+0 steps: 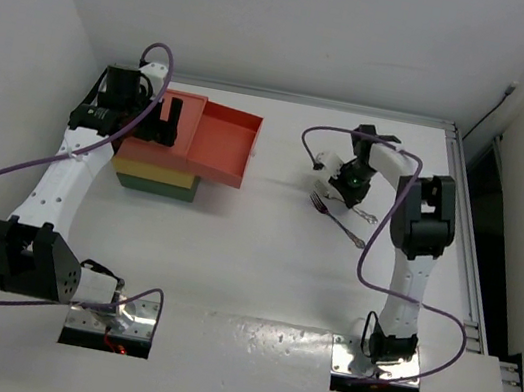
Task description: Sort the eating utensils into containers
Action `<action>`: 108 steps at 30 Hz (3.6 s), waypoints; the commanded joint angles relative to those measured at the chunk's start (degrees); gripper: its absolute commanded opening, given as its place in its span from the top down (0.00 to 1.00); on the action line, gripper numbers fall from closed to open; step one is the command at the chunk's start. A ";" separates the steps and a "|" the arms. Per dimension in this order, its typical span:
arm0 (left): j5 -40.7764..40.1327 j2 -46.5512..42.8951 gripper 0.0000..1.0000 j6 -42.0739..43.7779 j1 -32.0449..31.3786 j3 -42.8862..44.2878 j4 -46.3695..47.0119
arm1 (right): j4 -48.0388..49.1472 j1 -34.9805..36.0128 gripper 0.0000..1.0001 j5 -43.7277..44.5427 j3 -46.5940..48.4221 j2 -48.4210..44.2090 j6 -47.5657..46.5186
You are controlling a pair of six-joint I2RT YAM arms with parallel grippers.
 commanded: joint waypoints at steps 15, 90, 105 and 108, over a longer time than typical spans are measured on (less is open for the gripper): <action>0.17 -0.09 0.00 -2.73 0.23 -3.50 0.76 | 0.37 3.26 1.00 -33.69 37.66 -12.88 47.36; 0.26 0.96 0.00 -2.91 0.23 -5.71 1.29 | 1.48 13.65 0.67 -3.41 -0.72 -25.80 31.25; -0.27 0.96 0.00 -2.91 0.23 -5.18 1.29 | 5.51 6.79 0.63 5.23 -14.20 -15.09 27.98; -0.27 0.96 0.00 -2.91 0.23 -5.18 1.29 | 6.21 6.17 0.63 4.70 -14.21 -13.68 27.98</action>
